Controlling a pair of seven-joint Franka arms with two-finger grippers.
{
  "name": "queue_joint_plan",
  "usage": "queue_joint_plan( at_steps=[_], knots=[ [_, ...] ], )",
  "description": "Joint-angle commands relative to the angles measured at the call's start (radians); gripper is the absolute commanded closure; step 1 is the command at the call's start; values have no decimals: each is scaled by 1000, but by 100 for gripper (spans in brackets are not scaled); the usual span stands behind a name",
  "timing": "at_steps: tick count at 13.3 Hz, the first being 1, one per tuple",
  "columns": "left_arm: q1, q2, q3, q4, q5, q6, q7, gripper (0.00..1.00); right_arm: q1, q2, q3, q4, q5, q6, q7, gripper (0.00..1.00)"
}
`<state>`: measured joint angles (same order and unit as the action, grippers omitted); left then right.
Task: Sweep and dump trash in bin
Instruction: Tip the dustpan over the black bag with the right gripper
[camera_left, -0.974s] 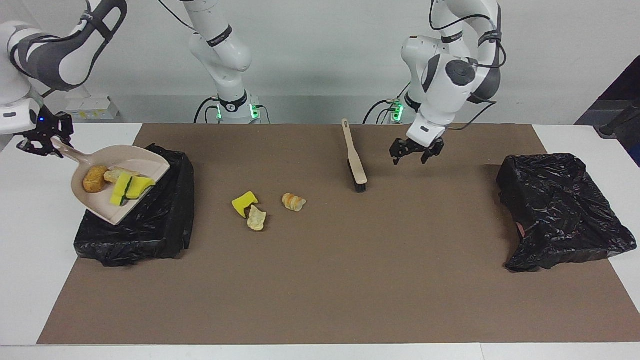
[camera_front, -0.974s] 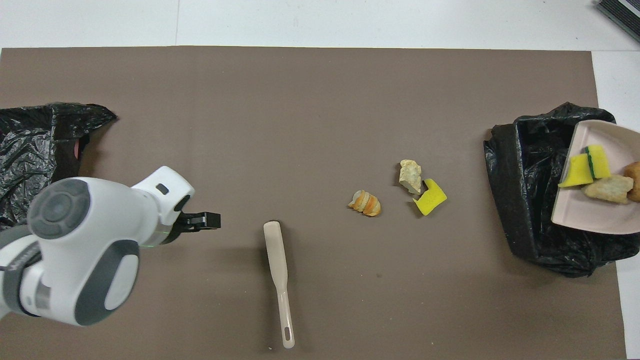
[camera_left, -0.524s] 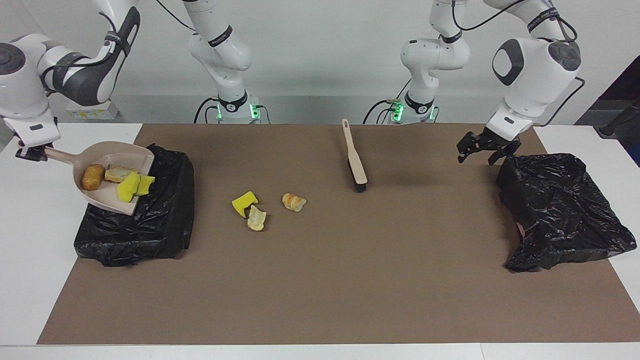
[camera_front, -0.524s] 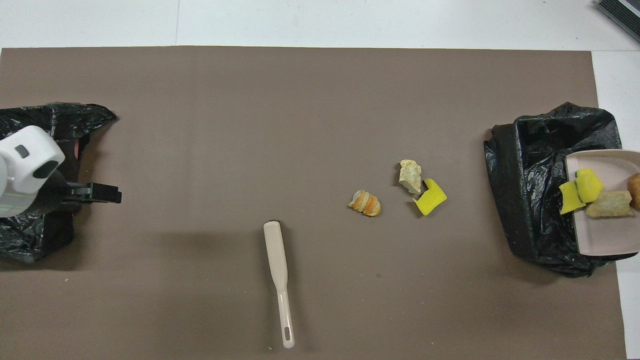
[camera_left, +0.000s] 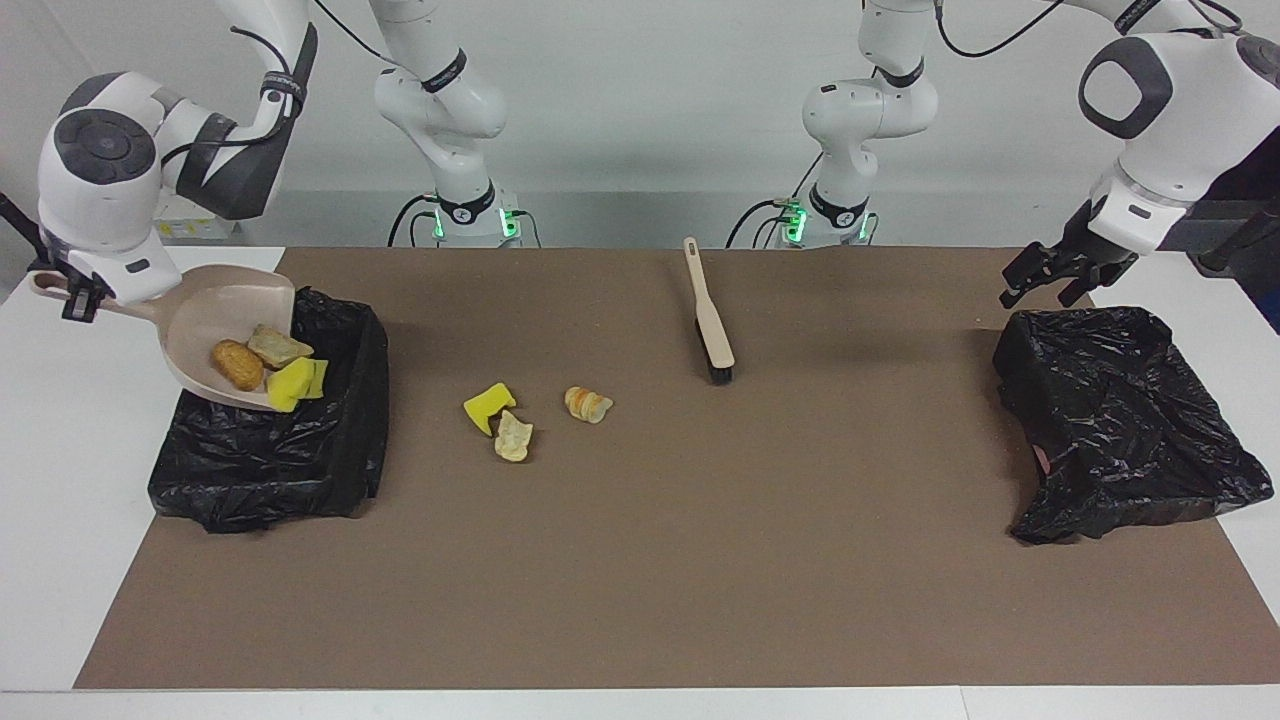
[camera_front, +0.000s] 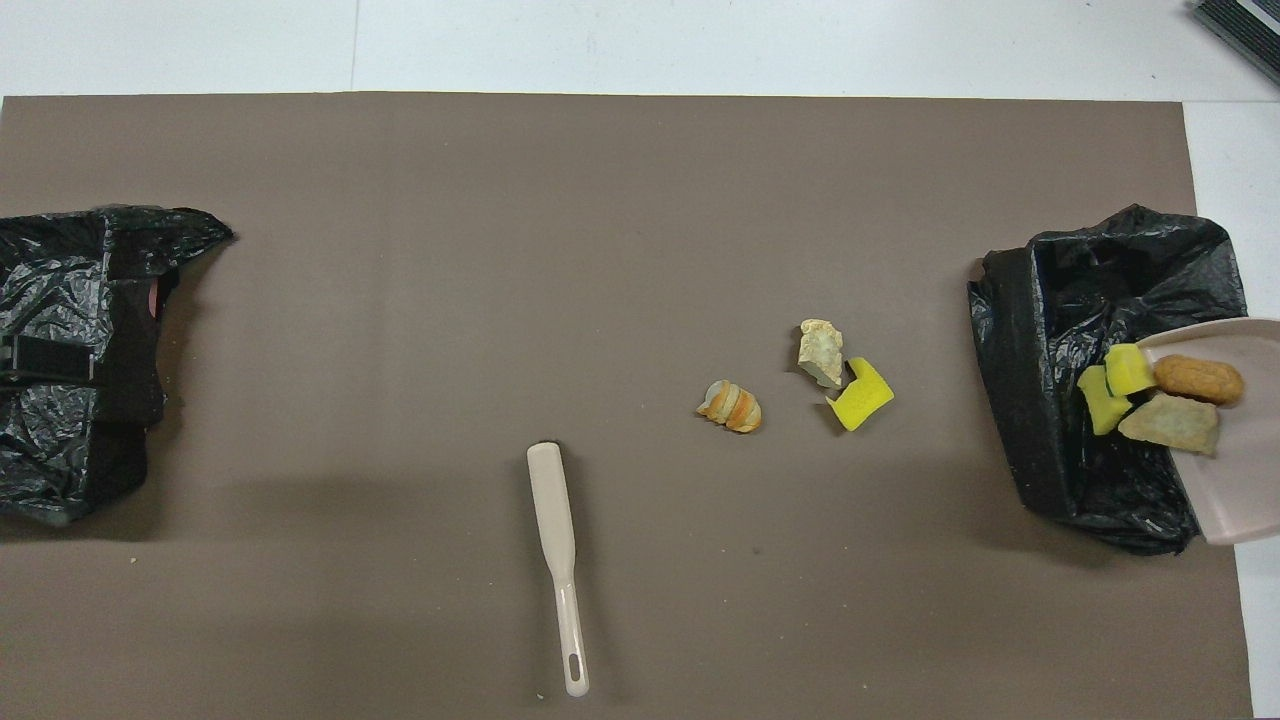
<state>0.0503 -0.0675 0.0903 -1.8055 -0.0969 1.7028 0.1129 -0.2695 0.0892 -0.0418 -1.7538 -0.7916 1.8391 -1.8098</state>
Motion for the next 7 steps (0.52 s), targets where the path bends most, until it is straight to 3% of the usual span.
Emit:
queue_joint_plan(
  at_steps=[1,3,7],
  knots=[
    [-9,81,-23,188,72,-129,-9,0,35,-65,6,-29,-78,-50,-11,100],
    [-29,81,-27,219,75,-198,-27,0,76,-100,6,-24,-100,-133,0,100],
    [-58,49,-37,181,71,-180,-116,0,95,-167,8,-15,-97,-220,19,100]
  ],
)
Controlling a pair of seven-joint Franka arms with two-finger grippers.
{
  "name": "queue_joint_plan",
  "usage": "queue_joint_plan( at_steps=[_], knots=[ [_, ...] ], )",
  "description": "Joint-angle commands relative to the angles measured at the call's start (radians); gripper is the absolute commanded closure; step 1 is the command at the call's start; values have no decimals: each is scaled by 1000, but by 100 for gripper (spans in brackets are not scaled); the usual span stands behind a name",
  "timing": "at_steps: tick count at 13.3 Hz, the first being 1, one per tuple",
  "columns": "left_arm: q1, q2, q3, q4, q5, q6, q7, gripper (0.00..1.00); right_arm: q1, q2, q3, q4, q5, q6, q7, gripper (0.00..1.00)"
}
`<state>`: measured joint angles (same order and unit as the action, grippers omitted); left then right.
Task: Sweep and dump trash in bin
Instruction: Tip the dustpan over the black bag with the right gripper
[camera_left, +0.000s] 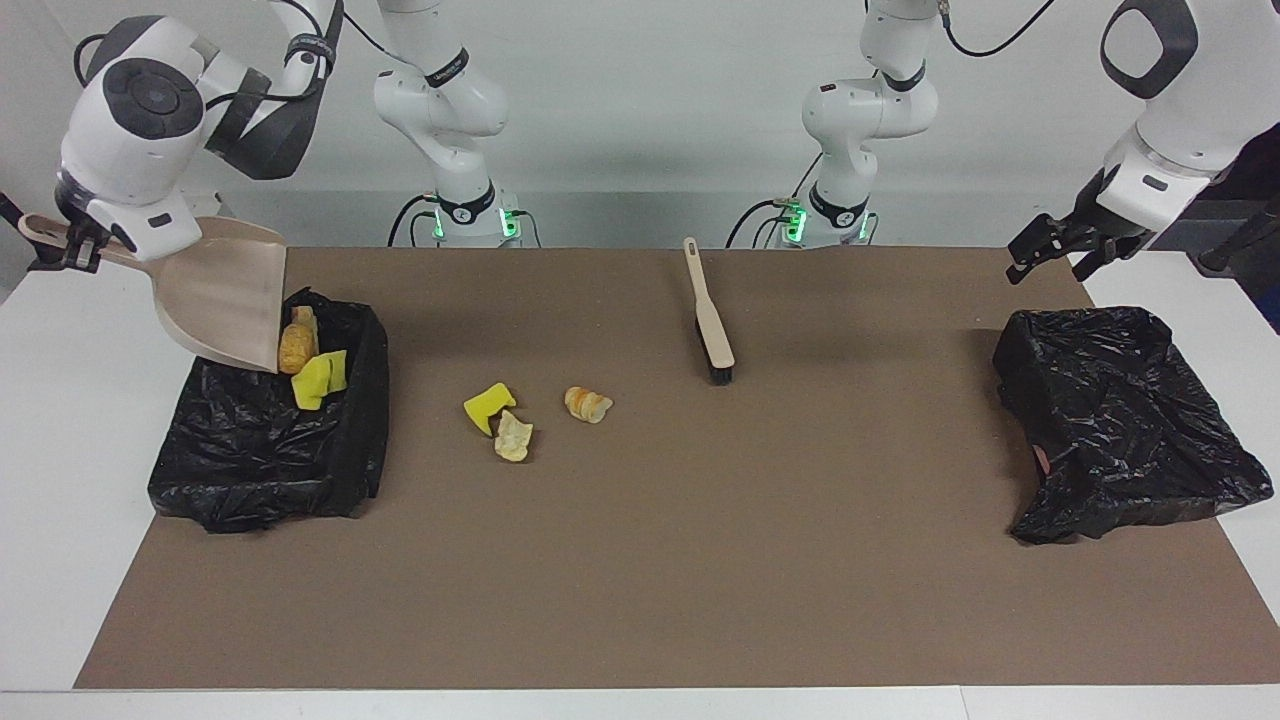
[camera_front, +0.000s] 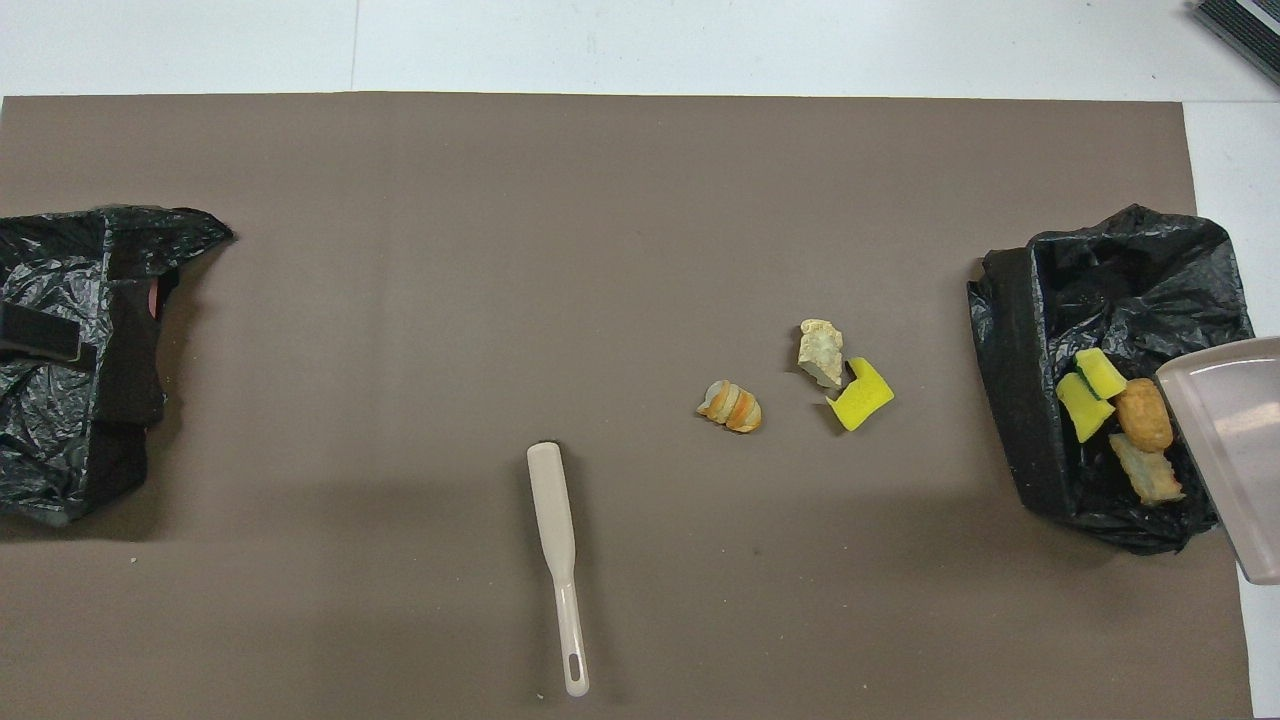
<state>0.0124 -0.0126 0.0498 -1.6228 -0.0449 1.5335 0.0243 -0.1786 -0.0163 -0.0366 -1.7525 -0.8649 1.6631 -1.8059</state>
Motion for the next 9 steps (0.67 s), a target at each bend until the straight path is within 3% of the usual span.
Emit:
queue_joint_plan(
  at_steps=[1,4,6,9],
  knots=[
    [-20,-4,4,1,17,-9,-27,0,10,-91,12,-16,-16,-84,42,100],
    [-12,-9,7,9,19,-10,-30,0,14,-151,90,-1,103,-218,231,100],
    [-8,-9,8,9,19,-9,-30,0,21,-171,171,1,252,-316,504,100],
    [-9,-9,7,9,19,-9,-30,0,31,-177,227,-1,508,-306,938,100]
  ],
)
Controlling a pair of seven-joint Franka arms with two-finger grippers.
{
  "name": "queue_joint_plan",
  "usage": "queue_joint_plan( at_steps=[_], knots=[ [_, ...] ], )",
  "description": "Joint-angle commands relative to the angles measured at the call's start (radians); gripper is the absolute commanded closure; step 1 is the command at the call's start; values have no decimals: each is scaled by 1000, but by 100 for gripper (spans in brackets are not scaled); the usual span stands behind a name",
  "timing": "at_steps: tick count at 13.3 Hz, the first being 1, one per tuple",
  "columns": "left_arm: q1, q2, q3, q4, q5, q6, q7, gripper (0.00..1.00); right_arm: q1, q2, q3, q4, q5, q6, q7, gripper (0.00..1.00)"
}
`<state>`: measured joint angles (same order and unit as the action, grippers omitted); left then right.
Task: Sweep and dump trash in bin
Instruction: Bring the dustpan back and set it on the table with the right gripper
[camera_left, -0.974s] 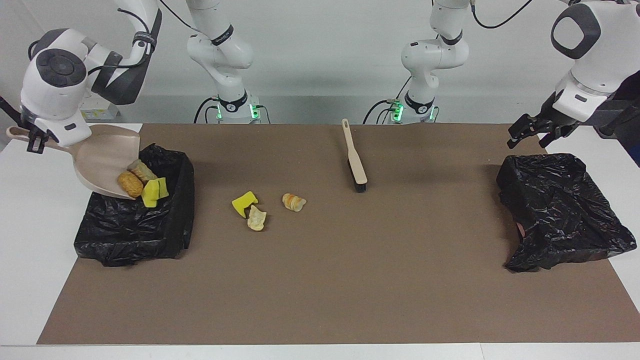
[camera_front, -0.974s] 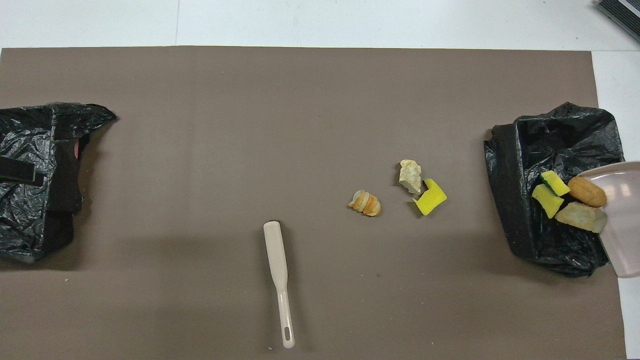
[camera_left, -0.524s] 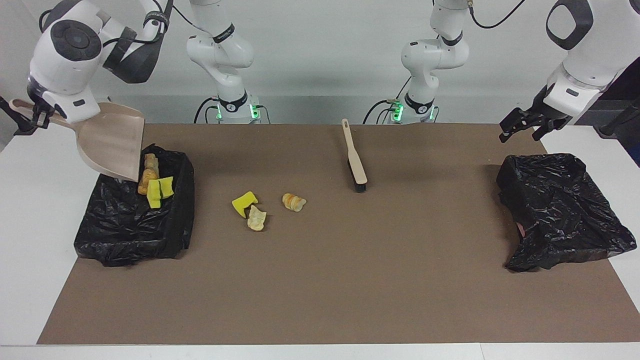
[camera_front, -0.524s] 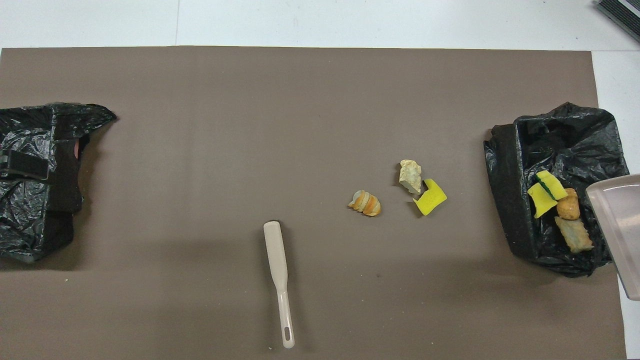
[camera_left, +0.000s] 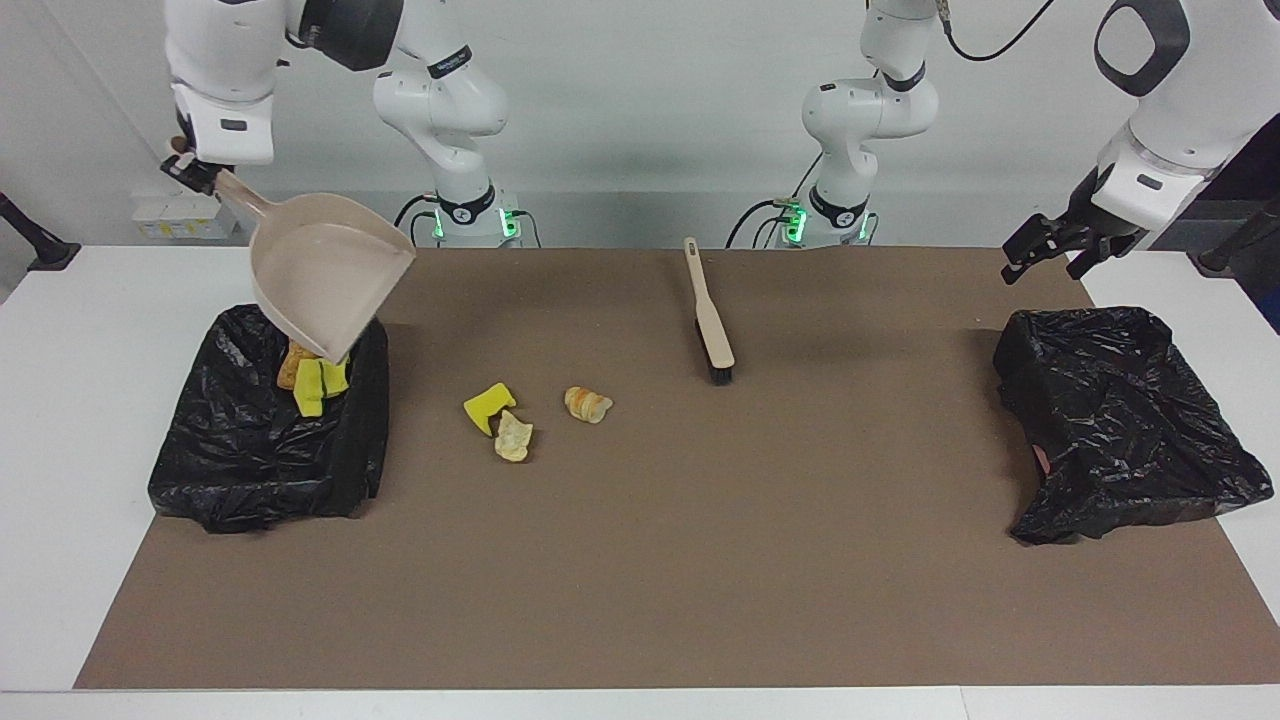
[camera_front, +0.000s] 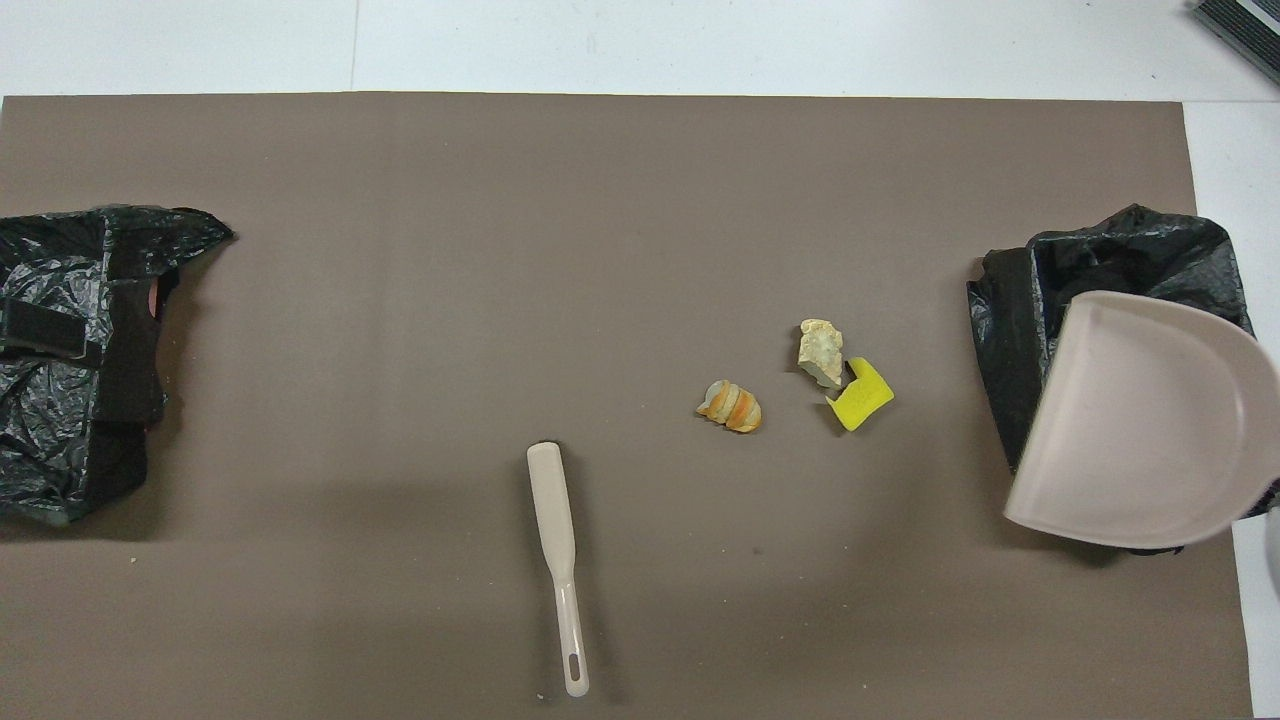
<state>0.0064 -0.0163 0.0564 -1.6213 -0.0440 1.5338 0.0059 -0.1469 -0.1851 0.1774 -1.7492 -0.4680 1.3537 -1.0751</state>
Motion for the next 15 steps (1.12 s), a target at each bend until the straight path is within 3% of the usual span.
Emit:
queue_joint_plan(
  at_steps=[1,3,5,7,9,12,15],
  knots=[
    [-5,-5,0,8,18,-9,-12,0,21,-2,22,-6,185,11,406,100],
    [-5,-5,0,8,18,-9,-12,0,143,47,31,-4,276,75,844,100],
    [-5,-5,0,9,18,-9,-12,0,222,122,33,31,397,154,1099,100],
    [-5,-5,0,8,18,-11,-12,0,326,247,33,115,442,230,1324,100],
    [-5,-5,0,8,18,-9,-12,0,403,396,33,201,442,310,1466,100],
    [-5,-5,0,9,18,-9,-12,0,478,521,33,223,469,534,1569,100],
    [-5,-5,2,8,18,-9,-11,0,584,711,27,414,456,593,1783,100]
  ],
)
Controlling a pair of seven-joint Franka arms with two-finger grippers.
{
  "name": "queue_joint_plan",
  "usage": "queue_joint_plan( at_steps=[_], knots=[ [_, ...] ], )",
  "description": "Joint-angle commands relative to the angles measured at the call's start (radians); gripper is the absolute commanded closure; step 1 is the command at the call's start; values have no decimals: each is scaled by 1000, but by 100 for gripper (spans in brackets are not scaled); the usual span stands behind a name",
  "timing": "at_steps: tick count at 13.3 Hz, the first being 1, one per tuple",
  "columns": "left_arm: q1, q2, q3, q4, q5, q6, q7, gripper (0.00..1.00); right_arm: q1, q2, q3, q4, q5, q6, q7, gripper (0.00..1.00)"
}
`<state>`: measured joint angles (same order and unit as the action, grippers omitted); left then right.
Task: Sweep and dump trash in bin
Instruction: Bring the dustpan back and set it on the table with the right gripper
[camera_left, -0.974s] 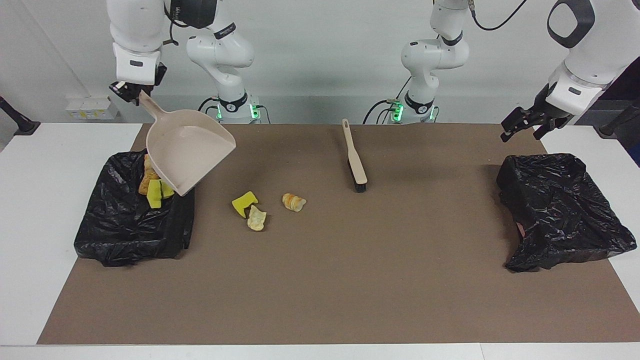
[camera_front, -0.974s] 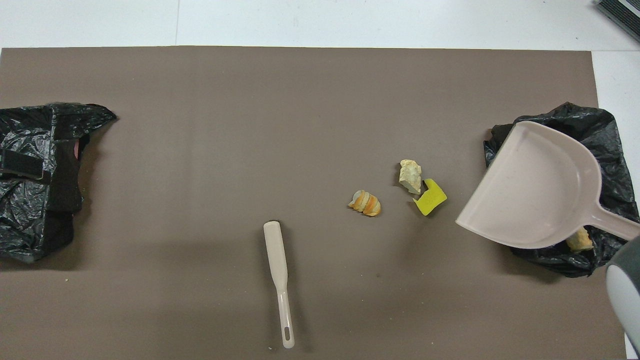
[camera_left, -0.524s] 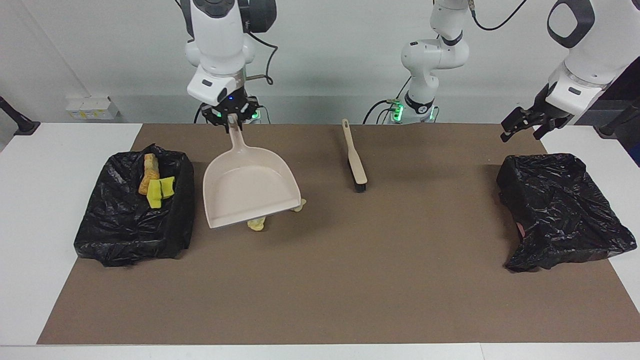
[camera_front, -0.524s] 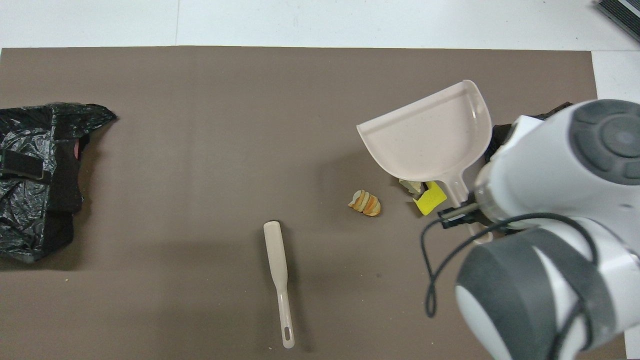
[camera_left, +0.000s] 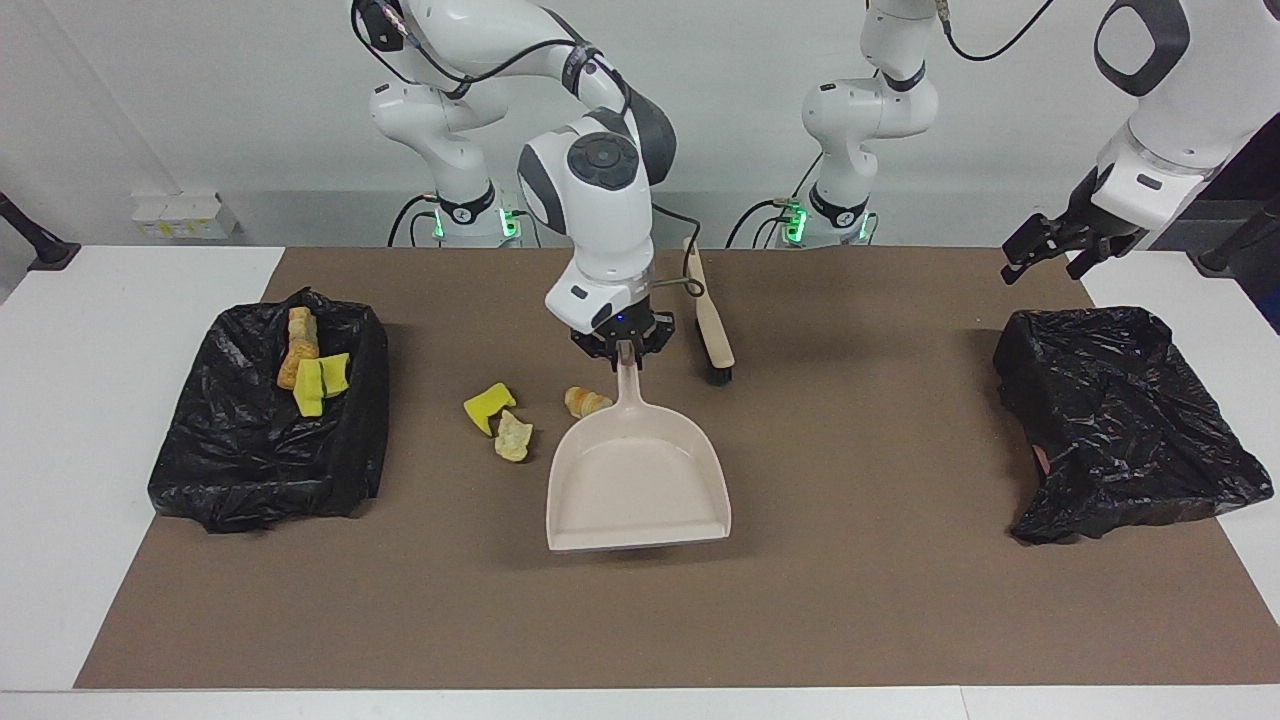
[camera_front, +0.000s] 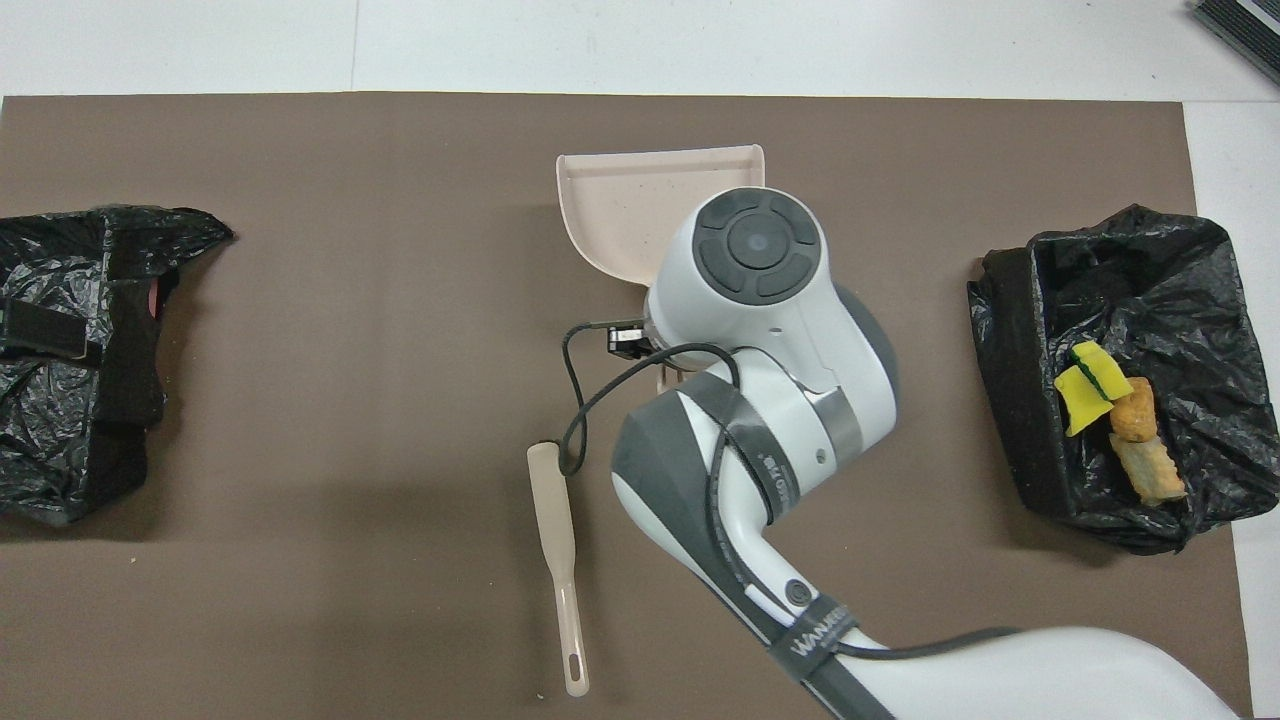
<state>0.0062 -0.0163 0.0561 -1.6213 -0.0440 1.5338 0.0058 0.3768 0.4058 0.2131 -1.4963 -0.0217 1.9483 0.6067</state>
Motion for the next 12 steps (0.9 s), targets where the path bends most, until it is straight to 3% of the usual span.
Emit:
queue_joint_plan(
  at_steps=[1,3,12],
  knots=[
    [-5,-5,2,8,18,-9,-12,0,92,178,-14,218,6,18,144,100],
    [-5,-5,1,9,18,-9,-12,0,112,235,-12,246,-18,79,176,100],
    [-5,-5,1,8,18,-11,-12,0,157,327,-9,254,-73,207,173,100]
  ],
)
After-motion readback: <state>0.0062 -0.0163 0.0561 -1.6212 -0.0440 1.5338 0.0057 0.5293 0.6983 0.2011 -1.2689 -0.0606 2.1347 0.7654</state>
